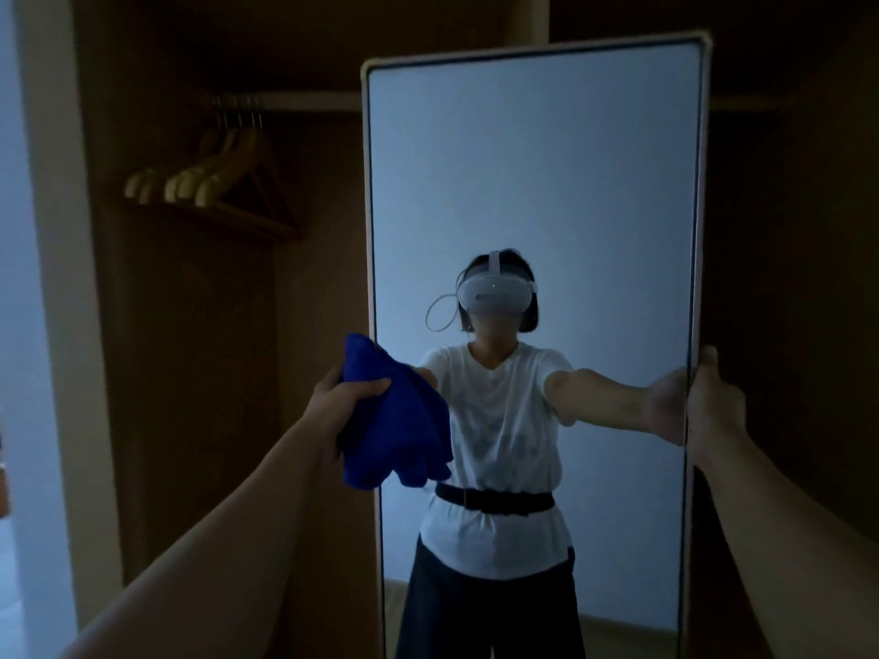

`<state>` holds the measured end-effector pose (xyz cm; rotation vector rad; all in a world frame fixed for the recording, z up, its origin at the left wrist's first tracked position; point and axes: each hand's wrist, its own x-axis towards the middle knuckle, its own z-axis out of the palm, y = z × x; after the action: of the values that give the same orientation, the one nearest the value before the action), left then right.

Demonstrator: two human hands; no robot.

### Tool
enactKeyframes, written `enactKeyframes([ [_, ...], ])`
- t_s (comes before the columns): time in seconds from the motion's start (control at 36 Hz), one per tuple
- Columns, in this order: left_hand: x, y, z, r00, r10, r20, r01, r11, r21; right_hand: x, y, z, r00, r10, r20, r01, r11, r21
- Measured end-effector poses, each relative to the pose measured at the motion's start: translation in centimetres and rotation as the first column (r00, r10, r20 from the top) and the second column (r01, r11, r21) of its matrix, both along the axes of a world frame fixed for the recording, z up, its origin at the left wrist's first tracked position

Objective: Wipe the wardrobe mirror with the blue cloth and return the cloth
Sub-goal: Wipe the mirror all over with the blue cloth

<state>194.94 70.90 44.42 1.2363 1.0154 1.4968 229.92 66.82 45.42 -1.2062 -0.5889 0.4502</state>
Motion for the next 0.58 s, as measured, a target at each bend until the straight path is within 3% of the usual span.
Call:
enactKeyframes([
  [0.11, 0.2, 0.0, 3.1, 0.999, 0.041, -0.010, -0.040, 0.997, 0.065, 1.5, 1.5, 0.6, 0.997, -0.082, -0.001, 0.082, 0.997, -0.006],
  [0.31, 0.3, 0.4, 6.0, 0.998, 0.062, -0.016, -0.059, 0.988, 0.143, 0.7, 1.8, 1.8, 0.961, -0.244, 0.129, 0.252, 0.967, -0.047],
  [0.58, 0.5, 0.9, 13.4, 0.998, 0.061, 0.024, -0.065, 0.949, 0.307, 0.7, 3.7, 1.4, 0.938, -0.288, 0.192, 0.304, 0.951, -0.059],
])
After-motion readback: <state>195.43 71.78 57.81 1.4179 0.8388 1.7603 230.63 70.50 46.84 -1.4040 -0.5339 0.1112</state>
